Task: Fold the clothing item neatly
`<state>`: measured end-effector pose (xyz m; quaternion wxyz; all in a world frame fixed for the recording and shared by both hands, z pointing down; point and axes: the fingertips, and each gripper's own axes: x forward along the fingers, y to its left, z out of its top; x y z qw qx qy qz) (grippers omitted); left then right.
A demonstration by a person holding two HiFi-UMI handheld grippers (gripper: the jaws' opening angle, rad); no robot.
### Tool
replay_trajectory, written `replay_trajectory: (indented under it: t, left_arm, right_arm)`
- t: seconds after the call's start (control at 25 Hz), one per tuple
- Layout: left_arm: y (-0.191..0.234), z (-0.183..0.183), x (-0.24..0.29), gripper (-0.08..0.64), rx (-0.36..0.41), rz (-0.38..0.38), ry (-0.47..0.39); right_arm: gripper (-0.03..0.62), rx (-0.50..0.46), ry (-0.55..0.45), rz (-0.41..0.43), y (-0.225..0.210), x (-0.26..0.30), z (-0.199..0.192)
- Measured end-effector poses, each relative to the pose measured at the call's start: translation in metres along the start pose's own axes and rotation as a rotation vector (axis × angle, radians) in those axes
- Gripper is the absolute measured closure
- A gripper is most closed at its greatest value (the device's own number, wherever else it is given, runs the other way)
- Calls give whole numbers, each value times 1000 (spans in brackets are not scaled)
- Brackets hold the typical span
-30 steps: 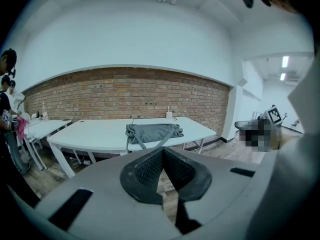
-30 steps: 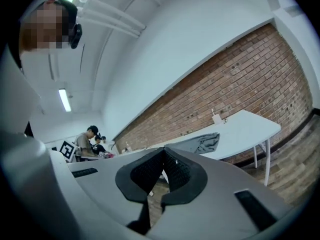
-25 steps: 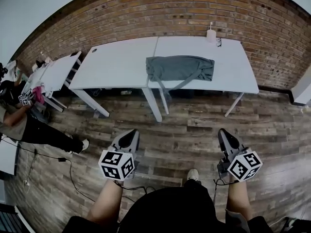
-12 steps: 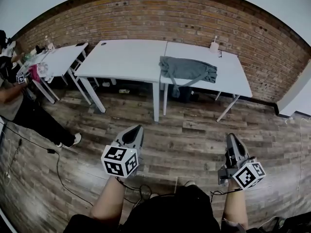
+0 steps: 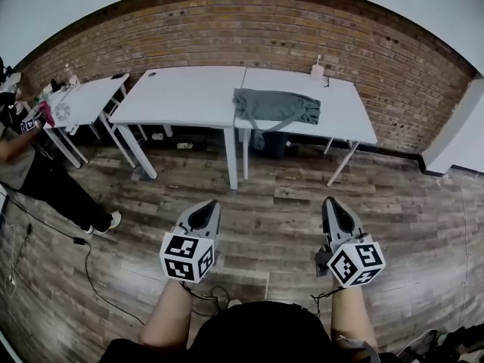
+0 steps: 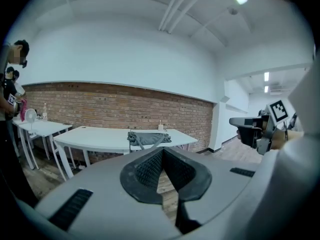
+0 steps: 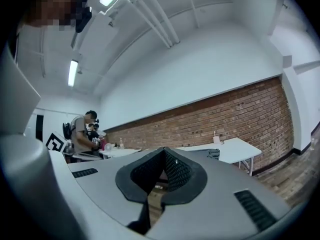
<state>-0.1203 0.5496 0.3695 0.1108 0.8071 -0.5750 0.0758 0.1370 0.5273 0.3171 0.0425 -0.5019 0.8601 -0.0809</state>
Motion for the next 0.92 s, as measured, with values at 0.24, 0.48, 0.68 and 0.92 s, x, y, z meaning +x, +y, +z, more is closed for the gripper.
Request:
replay_trajectory:
  t: [0.24,0.48,0.68,0.92]
  left_arm:
    - [-24,-11,7,561,24,-2,44]
    - [-40,-19,5,561,48,-4,56]
    - [-39,-22,1,561,52,10,64]
    - [-35,-20,-7,561,66,29,59]
  right_arm:
    - [592,-59,31,-3,-10,-26,-8]
    - [592,-82,52,28,-10,-33,-18]
    - [592,-91,48,56,-4,-32,-18]
    - [592,-115,53,81,7,-28,-17]
